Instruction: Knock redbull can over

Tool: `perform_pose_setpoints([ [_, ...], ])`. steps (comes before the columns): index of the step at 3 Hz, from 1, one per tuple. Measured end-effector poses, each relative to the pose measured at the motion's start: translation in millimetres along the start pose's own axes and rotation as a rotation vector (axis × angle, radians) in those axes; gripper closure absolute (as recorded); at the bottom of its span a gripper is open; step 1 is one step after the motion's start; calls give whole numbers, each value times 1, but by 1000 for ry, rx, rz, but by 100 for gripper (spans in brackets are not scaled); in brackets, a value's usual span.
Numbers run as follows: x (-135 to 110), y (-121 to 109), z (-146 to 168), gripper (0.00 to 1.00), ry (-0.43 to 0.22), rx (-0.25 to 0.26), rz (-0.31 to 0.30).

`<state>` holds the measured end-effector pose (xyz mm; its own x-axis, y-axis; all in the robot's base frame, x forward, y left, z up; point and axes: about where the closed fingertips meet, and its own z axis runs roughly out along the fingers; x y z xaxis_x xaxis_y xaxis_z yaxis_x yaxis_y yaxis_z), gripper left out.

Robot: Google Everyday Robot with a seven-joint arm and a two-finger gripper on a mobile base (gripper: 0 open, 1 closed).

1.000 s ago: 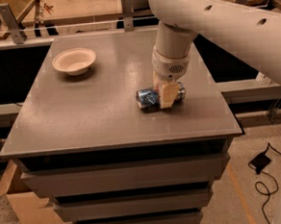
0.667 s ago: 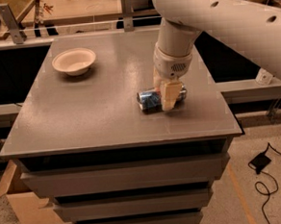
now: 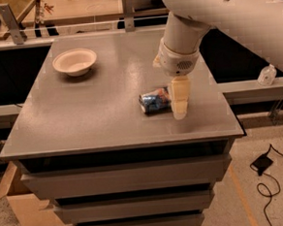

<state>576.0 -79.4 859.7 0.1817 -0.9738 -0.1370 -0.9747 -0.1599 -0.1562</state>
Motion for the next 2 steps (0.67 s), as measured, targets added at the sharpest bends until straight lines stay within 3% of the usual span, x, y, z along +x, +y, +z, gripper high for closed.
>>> perform_pose_setpoints([
  [1, 7, 3, -2, 0, -19, 12, 9],
  [2, 28, 11, -6, 0, -34, 41, 47],
])
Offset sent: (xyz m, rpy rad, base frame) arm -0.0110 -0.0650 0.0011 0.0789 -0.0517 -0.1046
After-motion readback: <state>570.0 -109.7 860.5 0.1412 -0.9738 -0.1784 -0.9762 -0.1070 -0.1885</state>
